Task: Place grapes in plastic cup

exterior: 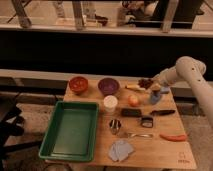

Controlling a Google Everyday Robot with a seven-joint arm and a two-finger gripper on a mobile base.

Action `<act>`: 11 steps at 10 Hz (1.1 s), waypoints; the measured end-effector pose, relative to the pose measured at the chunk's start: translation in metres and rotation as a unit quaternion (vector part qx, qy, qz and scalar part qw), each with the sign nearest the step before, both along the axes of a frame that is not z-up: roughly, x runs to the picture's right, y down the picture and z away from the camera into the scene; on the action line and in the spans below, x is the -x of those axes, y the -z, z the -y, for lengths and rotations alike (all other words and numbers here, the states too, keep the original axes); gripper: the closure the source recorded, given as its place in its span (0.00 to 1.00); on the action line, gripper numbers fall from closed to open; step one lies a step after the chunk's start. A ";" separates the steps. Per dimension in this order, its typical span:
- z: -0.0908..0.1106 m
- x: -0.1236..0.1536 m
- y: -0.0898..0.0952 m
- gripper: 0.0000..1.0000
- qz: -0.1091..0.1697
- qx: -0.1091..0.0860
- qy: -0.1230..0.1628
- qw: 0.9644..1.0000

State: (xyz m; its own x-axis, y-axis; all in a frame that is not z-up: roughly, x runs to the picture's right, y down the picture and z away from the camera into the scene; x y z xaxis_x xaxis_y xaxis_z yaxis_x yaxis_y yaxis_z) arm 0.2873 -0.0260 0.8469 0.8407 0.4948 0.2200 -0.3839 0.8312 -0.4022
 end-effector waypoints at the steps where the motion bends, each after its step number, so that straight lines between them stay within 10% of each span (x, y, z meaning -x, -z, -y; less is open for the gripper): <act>1: -0.001 0.002 -0.003 1.00 0.005 0.001 -0.003 1.000; 5: -0.001 0.009 -0.007 1.00 0.017 -0.006 -0.004 1.000; 11: 0.020 0.024 0.013 1.00 -0.030 -0.039 0.098 0.994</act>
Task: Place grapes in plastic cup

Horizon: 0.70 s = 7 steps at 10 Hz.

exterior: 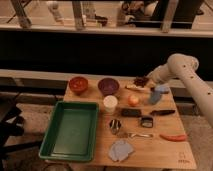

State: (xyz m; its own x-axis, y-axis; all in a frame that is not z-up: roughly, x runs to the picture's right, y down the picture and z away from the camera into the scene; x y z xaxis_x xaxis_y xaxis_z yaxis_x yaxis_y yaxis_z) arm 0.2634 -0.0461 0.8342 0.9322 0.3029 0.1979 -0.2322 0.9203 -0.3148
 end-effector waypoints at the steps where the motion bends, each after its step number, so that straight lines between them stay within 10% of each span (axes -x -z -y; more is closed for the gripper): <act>1: -0.002 -0.003 -0.001 1.00 -0.031 0.005 0.022 0.999; 7: -0.024 -0.043 -0.006 1.00 -0.099 0.033 0.045 0.993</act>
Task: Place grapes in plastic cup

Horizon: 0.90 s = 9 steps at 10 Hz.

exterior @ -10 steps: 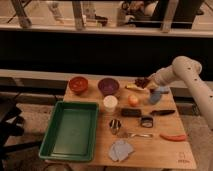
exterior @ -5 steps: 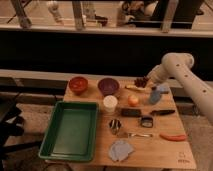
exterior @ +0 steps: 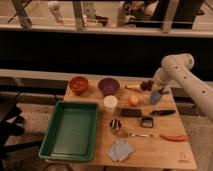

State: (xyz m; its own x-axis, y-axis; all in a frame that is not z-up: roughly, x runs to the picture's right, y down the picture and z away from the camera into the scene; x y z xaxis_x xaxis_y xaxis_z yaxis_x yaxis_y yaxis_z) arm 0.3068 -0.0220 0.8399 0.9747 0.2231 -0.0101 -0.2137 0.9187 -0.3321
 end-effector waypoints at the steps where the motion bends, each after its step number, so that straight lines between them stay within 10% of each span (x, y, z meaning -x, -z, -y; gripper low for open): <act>1: -0.006 -0.011 0.000 1.00 -0.010 0.004 -0.004 1.000; 9: -0.023 -0.033 -0.016 1.00 -0.038 0.026 -0.007 0.999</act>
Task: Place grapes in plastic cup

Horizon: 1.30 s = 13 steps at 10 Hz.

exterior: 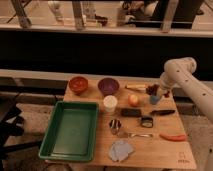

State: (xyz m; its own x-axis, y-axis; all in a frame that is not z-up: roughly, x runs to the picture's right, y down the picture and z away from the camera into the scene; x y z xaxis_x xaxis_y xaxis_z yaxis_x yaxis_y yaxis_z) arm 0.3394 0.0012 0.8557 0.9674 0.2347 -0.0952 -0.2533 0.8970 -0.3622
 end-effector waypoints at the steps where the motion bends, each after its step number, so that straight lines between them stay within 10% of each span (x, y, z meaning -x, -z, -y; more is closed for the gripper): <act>1: -0.001 0.001 -0.003 1.00 0.000 0.003 -0.001 1.000; 13: -0.005 0.005 -0.026 1.00 -0.009 0.024 0.018 1.000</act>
